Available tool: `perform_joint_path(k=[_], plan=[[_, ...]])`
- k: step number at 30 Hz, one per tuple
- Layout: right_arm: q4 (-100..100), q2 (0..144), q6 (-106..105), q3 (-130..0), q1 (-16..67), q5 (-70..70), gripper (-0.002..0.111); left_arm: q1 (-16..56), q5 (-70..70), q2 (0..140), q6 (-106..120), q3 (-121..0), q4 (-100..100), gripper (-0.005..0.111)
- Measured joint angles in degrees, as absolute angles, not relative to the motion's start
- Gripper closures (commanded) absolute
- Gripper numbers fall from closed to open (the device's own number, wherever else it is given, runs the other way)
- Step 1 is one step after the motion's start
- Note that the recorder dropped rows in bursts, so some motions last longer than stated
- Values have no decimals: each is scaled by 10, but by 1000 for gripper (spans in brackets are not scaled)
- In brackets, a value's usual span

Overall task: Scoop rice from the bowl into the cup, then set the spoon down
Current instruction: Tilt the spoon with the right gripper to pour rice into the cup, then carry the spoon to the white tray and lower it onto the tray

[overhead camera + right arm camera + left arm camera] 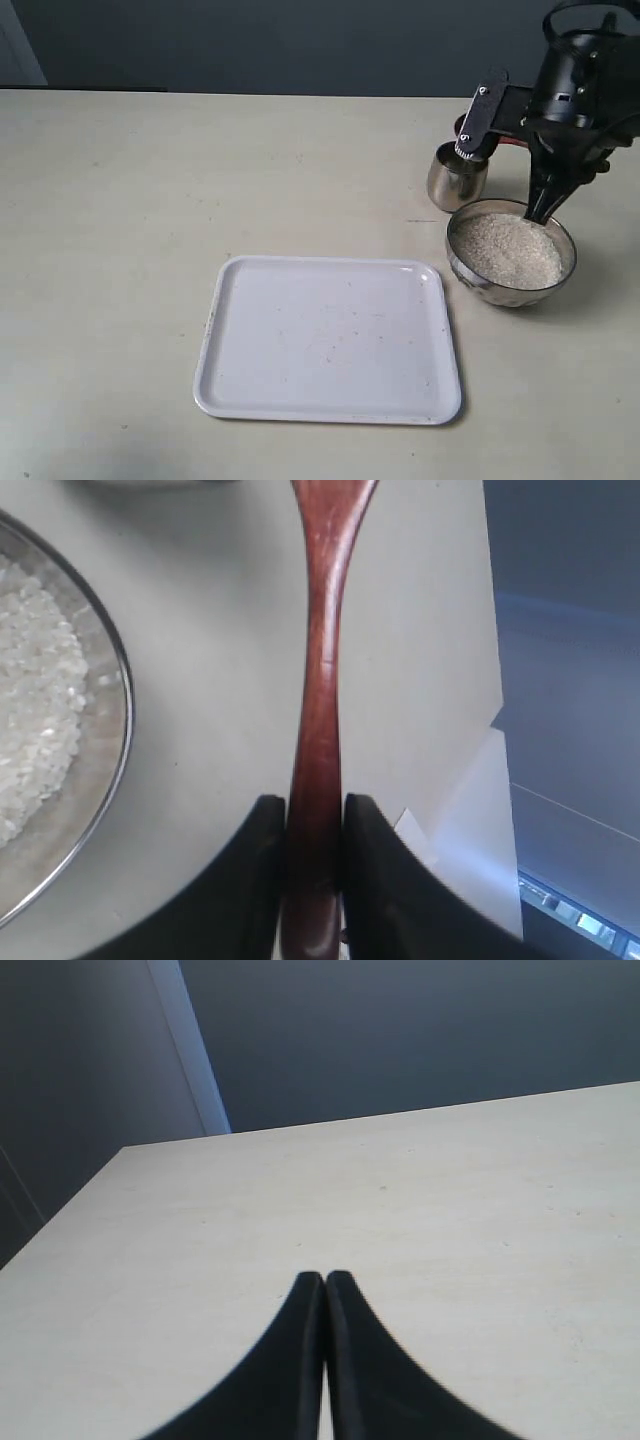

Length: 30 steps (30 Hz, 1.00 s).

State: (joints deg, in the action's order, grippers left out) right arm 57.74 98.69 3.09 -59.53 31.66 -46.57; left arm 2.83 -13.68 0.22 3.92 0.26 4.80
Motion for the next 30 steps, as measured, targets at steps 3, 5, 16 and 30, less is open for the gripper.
perform_joint_path(k=[3,5,16,30], plan=[[598,987,38,-584,327,-470,109,28,-137,2,39,3,48,106],[613,987,48,-574,333,-470,109,28,-137,2,39,3,48,106],[645,973,114,-554,337,-476,109,28,-137,2,39,3,48,106],[364,854,37,-554,360,-405,109,28,-137,2,39,3,48,106]])
